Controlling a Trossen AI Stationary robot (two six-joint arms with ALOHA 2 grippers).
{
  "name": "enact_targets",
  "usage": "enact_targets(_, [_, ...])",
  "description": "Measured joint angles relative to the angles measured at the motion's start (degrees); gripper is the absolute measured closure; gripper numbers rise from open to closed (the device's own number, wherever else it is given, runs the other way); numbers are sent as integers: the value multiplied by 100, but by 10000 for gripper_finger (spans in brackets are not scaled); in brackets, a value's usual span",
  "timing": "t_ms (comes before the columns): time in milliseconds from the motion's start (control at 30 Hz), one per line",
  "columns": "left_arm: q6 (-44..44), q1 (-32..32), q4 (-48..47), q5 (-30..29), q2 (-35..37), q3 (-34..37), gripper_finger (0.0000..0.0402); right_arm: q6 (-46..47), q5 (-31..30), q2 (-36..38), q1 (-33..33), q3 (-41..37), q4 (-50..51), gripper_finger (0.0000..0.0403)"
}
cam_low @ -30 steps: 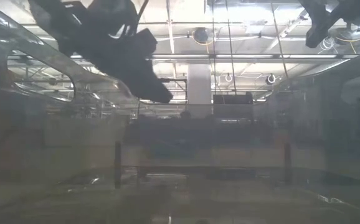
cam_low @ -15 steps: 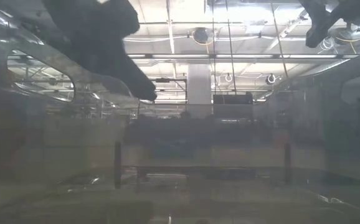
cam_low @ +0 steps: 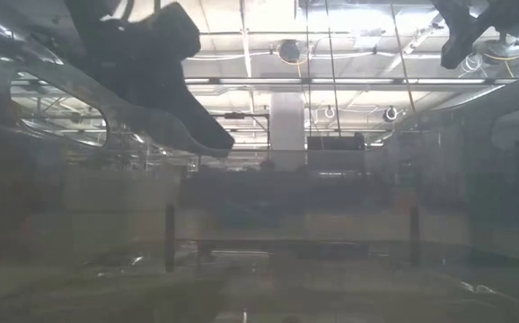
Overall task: Sort & place blocks by color
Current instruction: Put the bottom left green block into the white bin
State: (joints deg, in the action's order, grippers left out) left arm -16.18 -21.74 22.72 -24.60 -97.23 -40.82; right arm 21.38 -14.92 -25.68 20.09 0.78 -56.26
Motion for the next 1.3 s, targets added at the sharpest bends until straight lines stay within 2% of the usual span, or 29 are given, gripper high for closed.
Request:
enact_targets(100, [87,167,-15,17,-44,0,67,1,0,1,-1,1,-1,161])
enact_targets(233, [199,335,40,240,-448,2,66,0,0,1,1,-1,0,161])
enact_targets(433, [195,438,755,470,-1241,-9,66,-1,0,-1,-1,1,3,161])
enact_targets(600, [162,472,931,479,-1436,-20,72,-1,-1,-1,1,-1,5,161])
enact_targets(733, [176,467,898,512,-1429,-26,121,-1,0,-1,0,1,3,161])
enact_targets(967, [262,468,844,553,-1423,-17,264,-1,0,-1,-1,1,1,161])
enact_targets(1200, [402,486,715,615,-1281,-1,265,1,0,1,-1,-1,1,161])
enact_targets(1300, [532,490,515,660,-964,30,265,0,0,-1,-1,0,1,161])
